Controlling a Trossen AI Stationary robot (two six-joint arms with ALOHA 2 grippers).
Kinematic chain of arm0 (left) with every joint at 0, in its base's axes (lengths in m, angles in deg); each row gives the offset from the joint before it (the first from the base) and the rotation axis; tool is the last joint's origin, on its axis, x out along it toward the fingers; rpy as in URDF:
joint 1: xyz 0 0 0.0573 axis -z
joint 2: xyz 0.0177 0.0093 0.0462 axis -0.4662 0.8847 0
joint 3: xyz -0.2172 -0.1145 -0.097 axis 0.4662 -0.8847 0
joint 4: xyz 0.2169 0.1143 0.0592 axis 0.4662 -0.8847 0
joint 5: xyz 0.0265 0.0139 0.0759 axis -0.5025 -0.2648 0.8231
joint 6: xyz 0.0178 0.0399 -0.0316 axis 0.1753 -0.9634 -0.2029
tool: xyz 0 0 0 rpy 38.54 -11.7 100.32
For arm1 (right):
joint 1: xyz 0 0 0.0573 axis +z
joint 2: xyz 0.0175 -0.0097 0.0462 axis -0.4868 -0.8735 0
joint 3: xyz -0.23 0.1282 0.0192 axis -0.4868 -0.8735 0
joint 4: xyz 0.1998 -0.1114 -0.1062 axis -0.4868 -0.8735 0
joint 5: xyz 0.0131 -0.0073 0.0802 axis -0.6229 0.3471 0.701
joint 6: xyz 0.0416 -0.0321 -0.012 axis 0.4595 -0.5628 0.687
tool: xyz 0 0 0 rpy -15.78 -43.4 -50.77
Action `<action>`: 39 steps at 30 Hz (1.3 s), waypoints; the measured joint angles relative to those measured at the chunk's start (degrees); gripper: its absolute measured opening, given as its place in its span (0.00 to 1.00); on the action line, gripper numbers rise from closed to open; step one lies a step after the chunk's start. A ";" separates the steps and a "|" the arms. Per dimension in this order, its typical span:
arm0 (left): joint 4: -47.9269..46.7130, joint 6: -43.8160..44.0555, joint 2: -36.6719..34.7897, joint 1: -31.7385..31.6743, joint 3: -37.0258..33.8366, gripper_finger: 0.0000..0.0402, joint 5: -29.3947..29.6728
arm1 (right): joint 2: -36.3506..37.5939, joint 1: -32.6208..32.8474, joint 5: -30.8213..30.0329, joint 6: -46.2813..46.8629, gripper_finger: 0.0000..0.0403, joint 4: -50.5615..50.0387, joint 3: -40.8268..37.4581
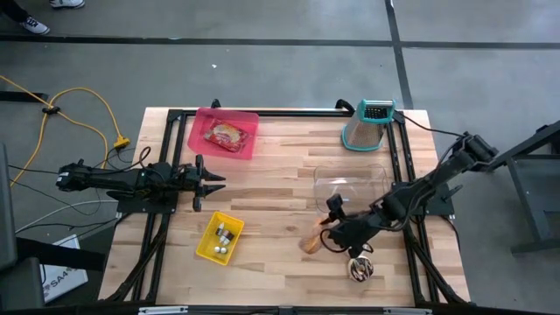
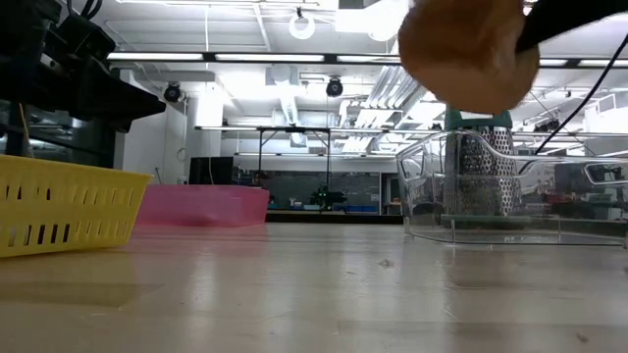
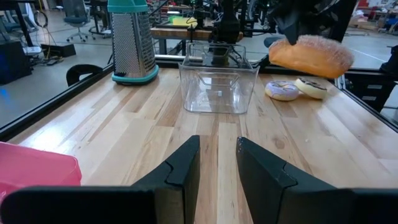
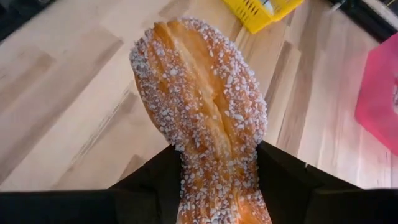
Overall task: Pick & Place Food Item
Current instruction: Put the brown donut into the transparent bin
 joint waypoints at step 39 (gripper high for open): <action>0.07 0.02 0.00 0.00 -0.01 0.25 0.00 | 16.68 -36.27 6.74 14.85 0.43 -20.59 -8.17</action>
